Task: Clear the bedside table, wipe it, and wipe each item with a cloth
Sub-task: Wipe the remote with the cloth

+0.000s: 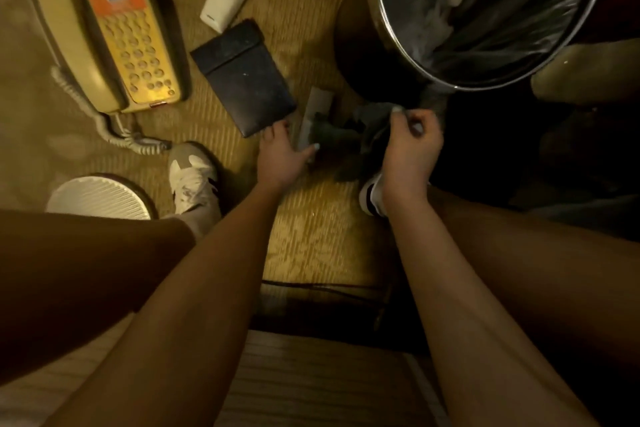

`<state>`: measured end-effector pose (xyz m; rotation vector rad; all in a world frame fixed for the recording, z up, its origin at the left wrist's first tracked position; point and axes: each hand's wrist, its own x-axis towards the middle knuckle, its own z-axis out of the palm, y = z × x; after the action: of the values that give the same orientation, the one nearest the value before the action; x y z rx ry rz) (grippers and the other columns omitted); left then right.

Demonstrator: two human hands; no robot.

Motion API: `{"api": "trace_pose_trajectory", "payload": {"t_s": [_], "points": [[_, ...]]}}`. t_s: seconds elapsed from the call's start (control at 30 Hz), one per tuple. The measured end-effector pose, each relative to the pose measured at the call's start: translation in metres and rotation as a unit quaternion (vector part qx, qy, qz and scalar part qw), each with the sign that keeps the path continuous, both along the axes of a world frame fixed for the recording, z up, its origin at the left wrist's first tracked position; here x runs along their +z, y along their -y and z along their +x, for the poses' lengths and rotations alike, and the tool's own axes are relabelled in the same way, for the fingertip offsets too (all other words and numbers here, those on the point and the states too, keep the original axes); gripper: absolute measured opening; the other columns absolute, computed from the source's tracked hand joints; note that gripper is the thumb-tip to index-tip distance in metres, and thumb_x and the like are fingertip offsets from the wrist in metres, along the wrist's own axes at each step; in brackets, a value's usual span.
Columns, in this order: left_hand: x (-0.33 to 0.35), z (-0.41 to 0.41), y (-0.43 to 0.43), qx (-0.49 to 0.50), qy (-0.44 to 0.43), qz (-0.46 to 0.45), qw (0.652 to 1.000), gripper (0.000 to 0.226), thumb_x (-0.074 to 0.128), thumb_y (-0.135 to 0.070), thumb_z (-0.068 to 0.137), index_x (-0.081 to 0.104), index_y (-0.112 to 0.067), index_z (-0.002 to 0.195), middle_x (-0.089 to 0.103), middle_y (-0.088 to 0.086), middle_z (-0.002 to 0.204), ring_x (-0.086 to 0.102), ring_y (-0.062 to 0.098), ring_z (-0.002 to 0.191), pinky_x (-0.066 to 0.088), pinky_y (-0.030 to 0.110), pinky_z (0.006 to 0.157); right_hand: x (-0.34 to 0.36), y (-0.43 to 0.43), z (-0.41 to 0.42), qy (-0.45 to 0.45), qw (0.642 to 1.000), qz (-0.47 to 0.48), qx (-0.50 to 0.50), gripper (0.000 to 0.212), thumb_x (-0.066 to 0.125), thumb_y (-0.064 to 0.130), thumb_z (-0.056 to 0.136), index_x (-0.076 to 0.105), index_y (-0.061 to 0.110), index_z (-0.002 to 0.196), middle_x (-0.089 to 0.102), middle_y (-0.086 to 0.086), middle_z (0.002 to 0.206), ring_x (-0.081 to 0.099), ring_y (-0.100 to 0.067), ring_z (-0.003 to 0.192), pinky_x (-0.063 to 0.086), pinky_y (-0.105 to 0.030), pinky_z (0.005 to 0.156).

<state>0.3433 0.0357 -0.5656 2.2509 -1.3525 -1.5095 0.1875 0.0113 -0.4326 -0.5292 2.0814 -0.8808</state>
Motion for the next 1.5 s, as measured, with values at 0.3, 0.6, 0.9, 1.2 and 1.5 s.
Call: {"api": "trace_pose_trajectory", "payload": {"t_s": [0.3,0.6,0.9,1.2,1.5], "points": [[-0.035,-0.037,-0.006,-0.041,0.136,-0.030,0.989,0.077,0.073,-0.039,0.081,0.035,-0.004,0.138,0.038,0.016,0.141,0.038,0.031,0.130,0.041,0.040,0.099,-0.027,-0.007,-0.030,-0.059,0.996,-0.034,-0.065,0.005,0.054,0.016,0.095,0.053,0.012,0.093,0.054,0.008,0.083,0.052,0.005,0.071,0.044,-0.011,0.069],[0.038,-0.012,0.028,0.035,-0.024,-0.026,0.999,0.062,0.077,-0.035,0.078,0.049,-0.009,0.127,0.048,0.008,0.125,0.053,0.024,0.113,0.049,0.044,0.096,0.023,0.000,-0.013,-0.023,0.998,-0.029,-0.049,0.005,0.055,0.016,0.095,0.056,0.012,0.097,0.053,0.009,0.080,0.051,0.003,0.065,0.041,-0.006,0.060],[0.191,0.028,0.080,-0.091,0.004,-0.187,0.978,0.062,0.077,-0.031,0.080,0.050,-0.010,0.131,0.049,0.008,0.127,0.050,0.023,0.118,0.046,0.039,0.099,0.148,0.019,-0.008,0.043,0.990,-0.123,-0.058,0.010,0.056,0.019,0.094,0.056,0.013,0.086,0.054,0.005,0.076,0.051,-0.005,0.067,0.043,-0.013,0.060],[0.330,0.029,0.094,-0.255,-0.006,-0.277,0.926,0.064,0.076,-0.028,0.080,0.051,-0.010,0.136,0.040,0.002,0.105,0.044,0.017,0.100,0.033,0.022,0.083,0.260,0.022,-0.025,0.110,0.950,-0.269,0.117,0.009,0.068,0.030,0.074,0.072,0.033,0.068,0.069,0.001,0.084,0.063,-0.022,0.091,0.050,-0.043,0.084],[0.396,0.031,0.074,-0.285,-0.070,-0.382,0.877,0.082,0.059,-0.060,0.066,0.056,-0.010,0.131,0.040,-0.004,0.095,0.042,0.000,0.083,0.032,0.004,0.078,0.272,0.025,-0.030,-0.256,0.818,-0.369,0.359,0.025,0.069,0.022,0.082,0.070,0.006,0.101,0.057,0.000,0.105,0.046,-0.012,0.106,0.034,-0.011,0.094]]}}
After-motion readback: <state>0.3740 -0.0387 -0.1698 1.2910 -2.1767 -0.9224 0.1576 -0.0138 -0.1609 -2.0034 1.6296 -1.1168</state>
